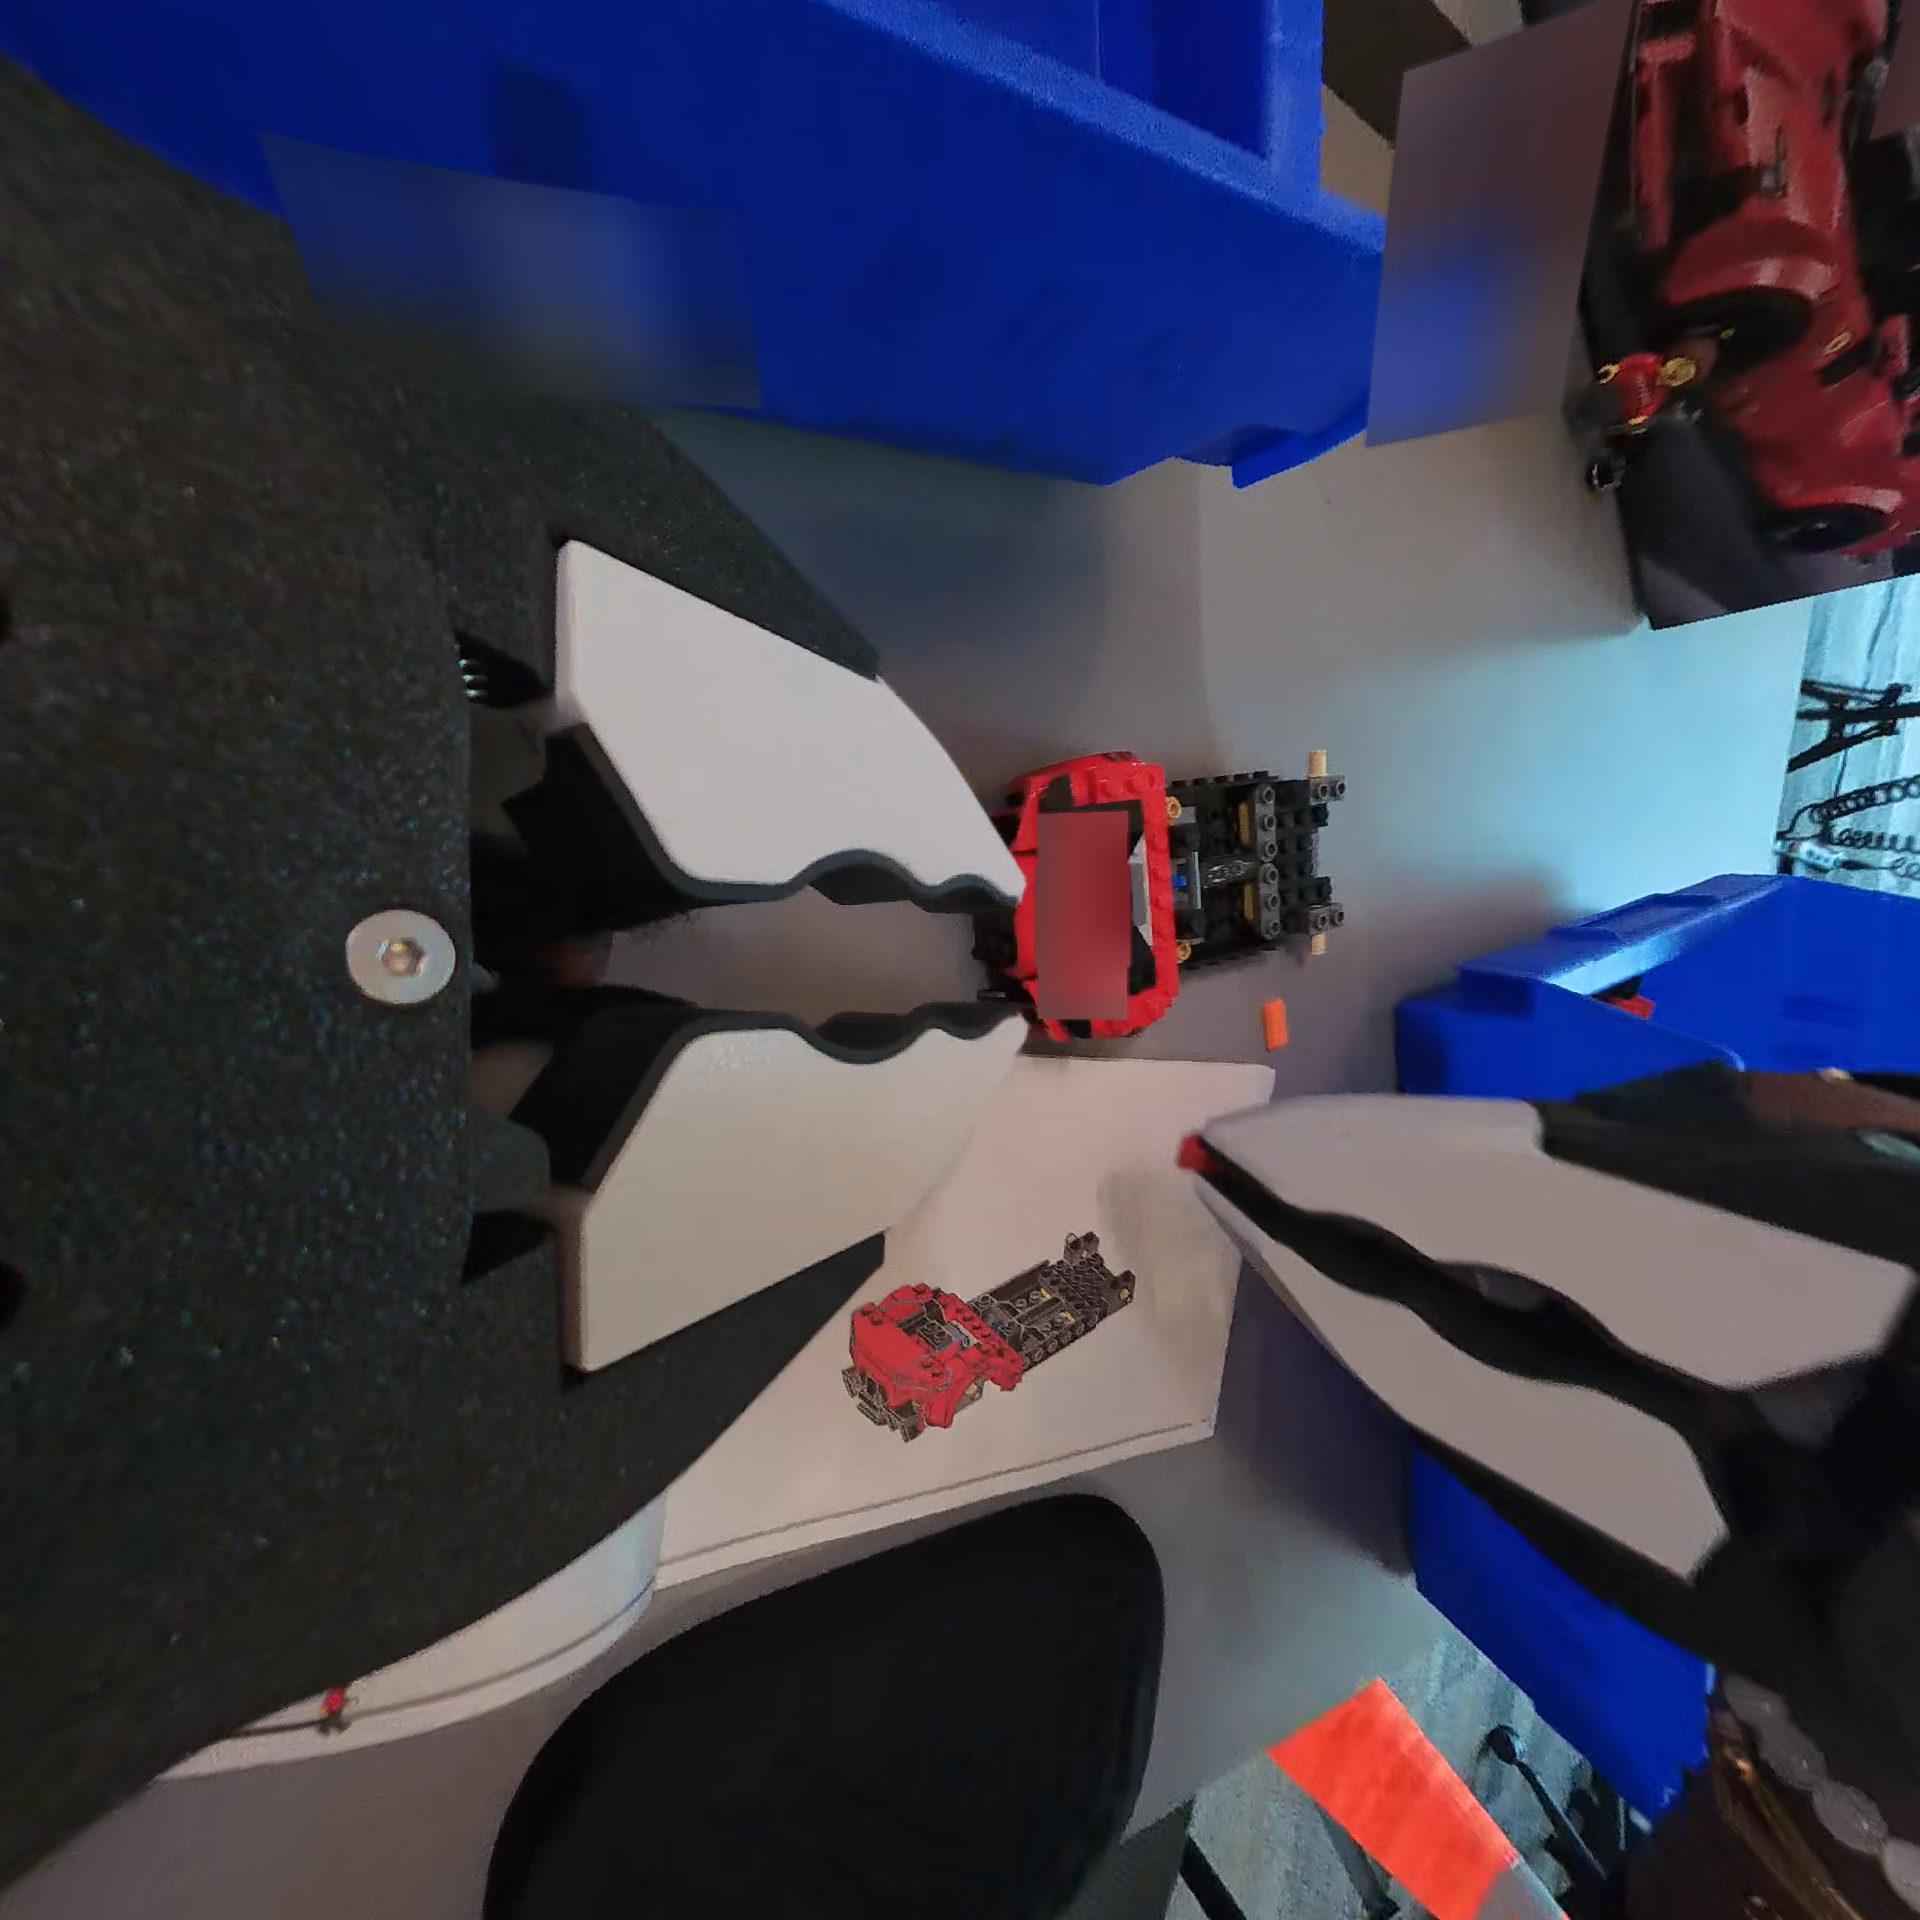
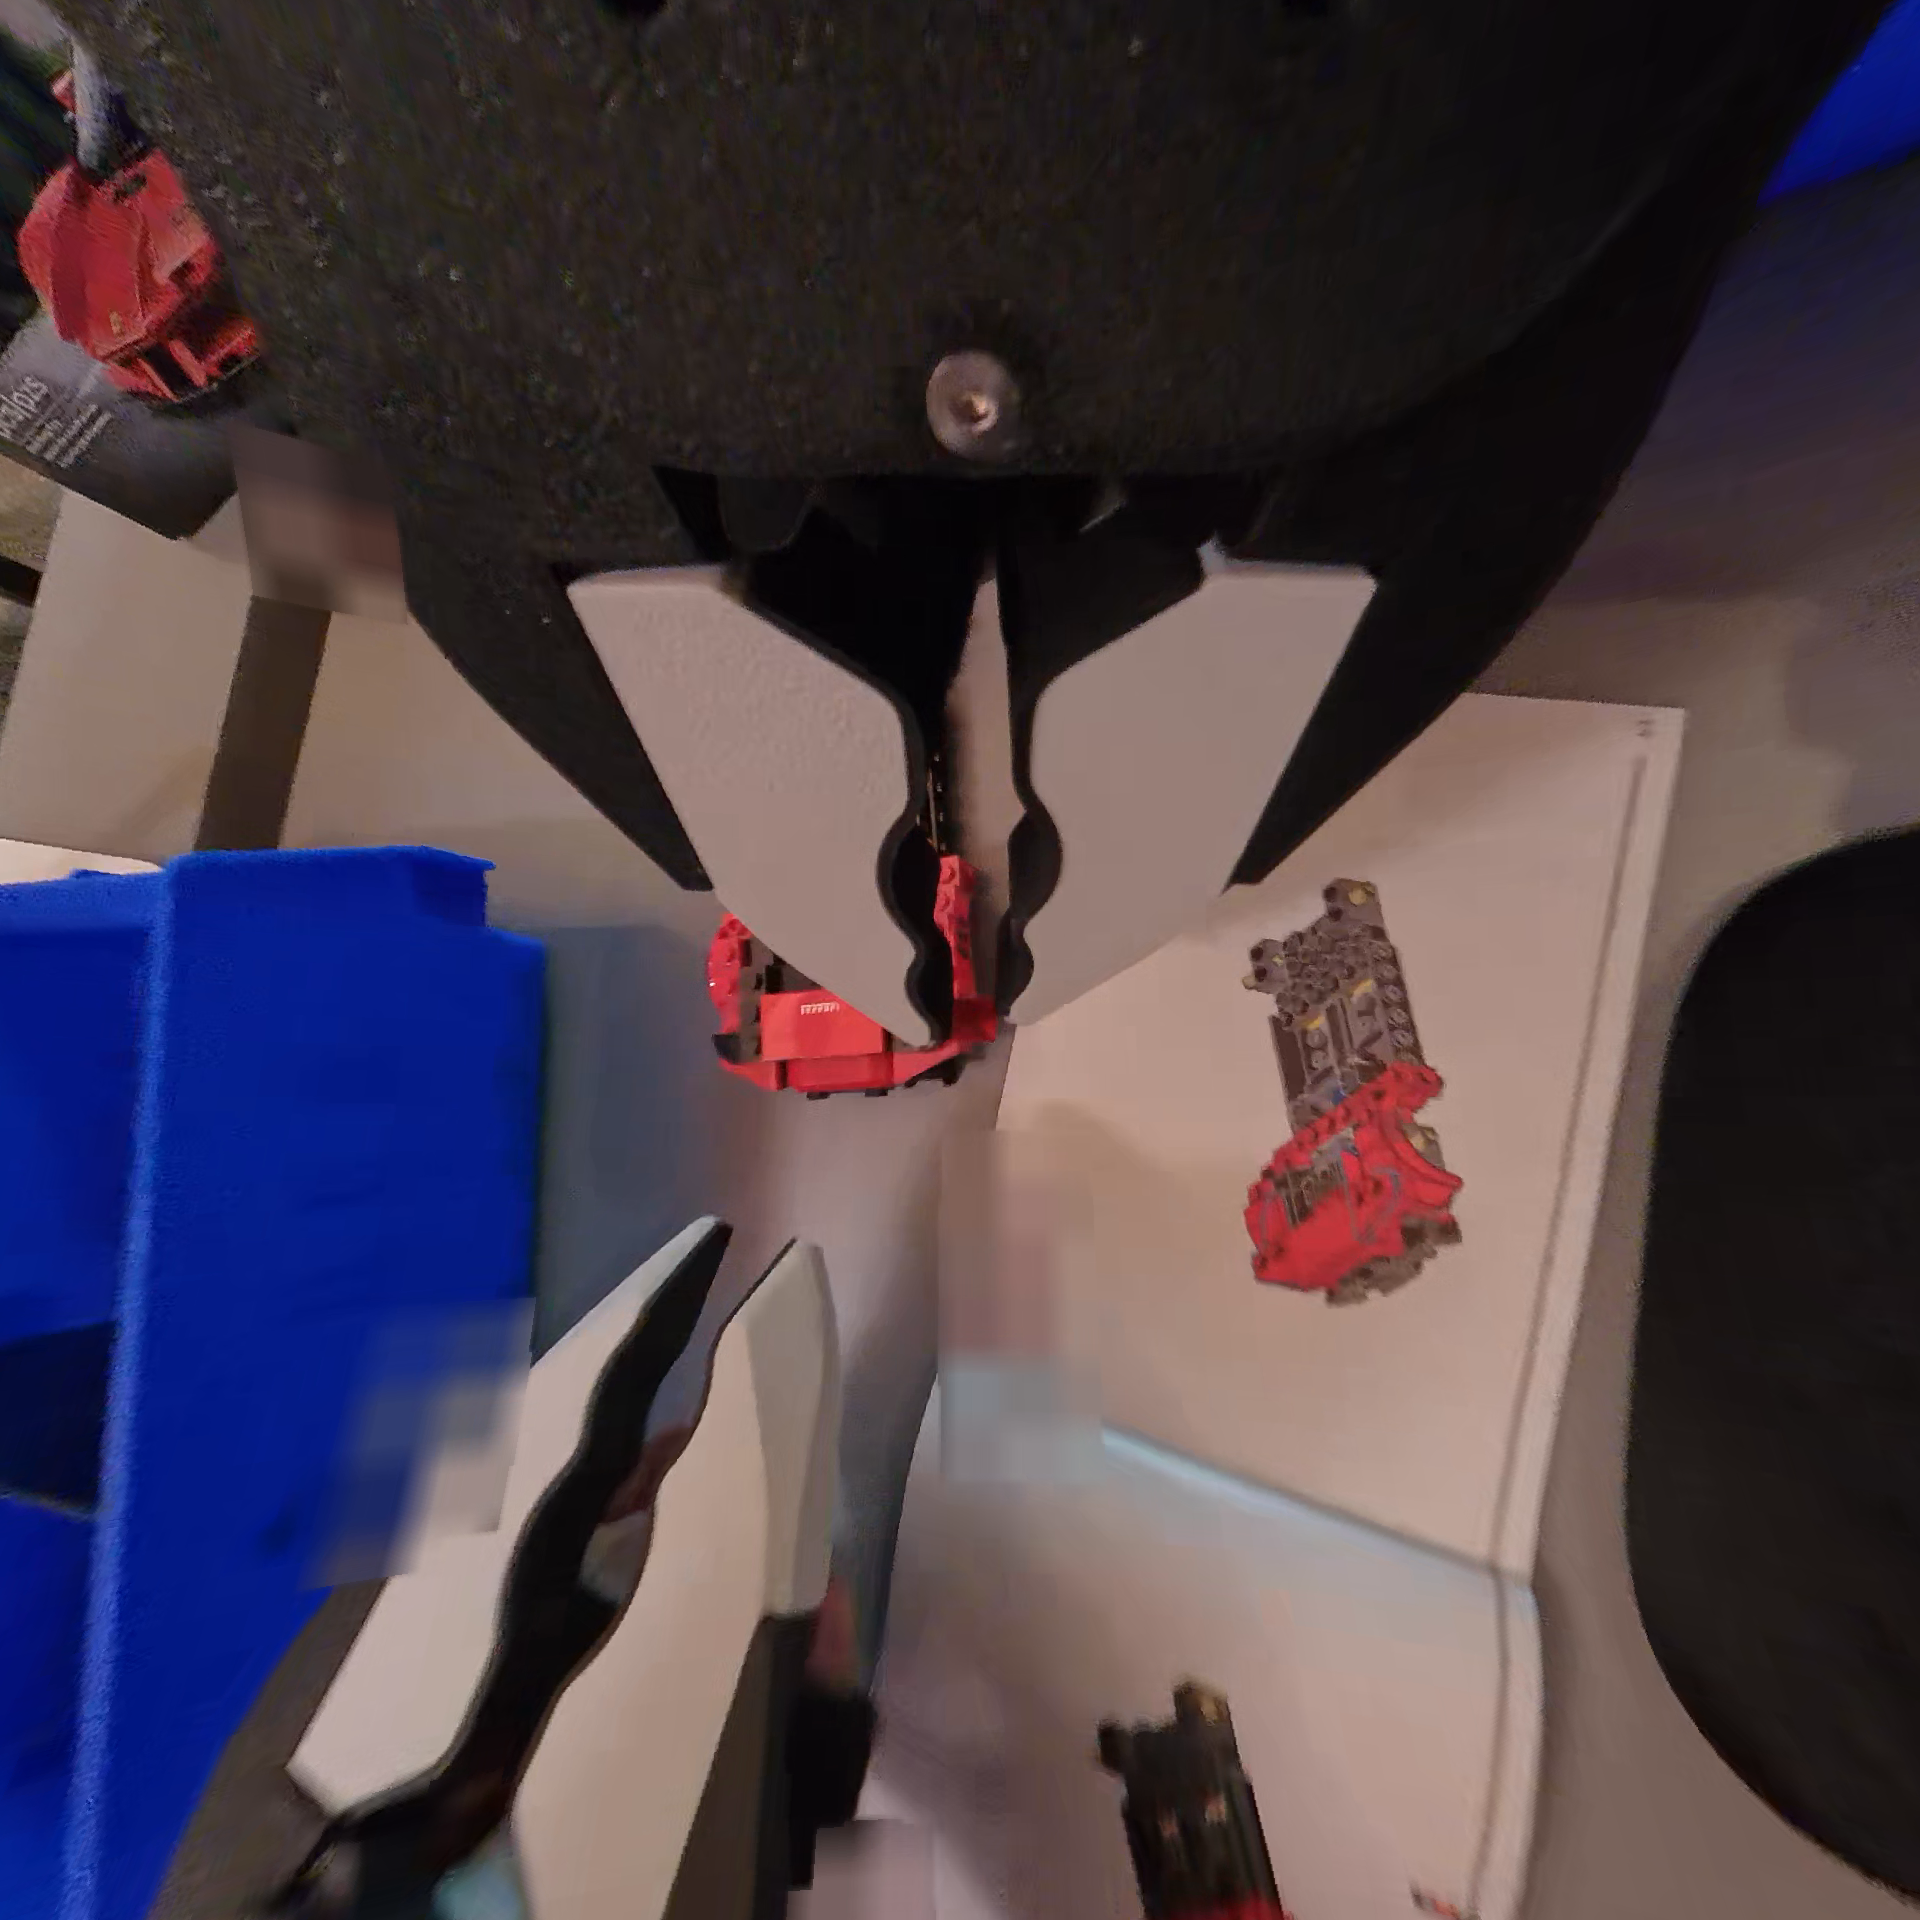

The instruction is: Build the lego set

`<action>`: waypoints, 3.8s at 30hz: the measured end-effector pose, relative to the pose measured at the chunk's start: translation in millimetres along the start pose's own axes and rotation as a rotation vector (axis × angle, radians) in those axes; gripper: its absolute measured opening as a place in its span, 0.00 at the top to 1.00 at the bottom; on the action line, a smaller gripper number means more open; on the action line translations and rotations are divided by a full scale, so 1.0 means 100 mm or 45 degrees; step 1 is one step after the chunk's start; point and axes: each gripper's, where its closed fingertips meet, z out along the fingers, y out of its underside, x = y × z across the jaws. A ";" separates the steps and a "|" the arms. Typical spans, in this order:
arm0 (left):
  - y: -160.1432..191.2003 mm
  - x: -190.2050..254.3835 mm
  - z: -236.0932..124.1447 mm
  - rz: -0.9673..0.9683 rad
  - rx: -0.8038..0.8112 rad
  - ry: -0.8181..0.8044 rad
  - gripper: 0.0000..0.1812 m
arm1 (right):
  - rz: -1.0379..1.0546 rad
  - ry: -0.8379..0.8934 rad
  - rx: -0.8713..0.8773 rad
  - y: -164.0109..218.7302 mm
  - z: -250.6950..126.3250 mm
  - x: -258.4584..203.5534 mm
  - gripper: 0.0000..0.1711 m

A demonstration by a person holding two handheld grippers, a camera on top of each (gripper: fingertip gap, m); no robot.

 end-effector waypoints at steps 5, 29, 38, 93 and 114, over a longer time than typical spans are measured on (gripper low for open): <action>0.04 0.00 0.02 -0.006 -0.014 0.005 0.92 | -0.032 -0.046 -0.071 0.15 0.20 0.07 0.95; 0.11 0.25 0.16 0.310 -0.088 0.080 0.97 | -0.062 -0.064 -0.146 0.25 0.34 0.08 0.95; 0.02 0.31 0.45 0.766 -0.065 -0.088 0.97 | -0.047 -0.100 -0.145 0.24 0.34 0.10 0.95; 0.13 -0.14 0.50 0.429 -0.163 0.048 0.65 | -0.026 -0.004 -0.138 0.25 0.38 0.23 0.95; 0.14 -0.17 0.50 0.458 -0.152 0.010 0.68 | -0.089 0.141 -0.179 0.27 0.37 0.24 0.95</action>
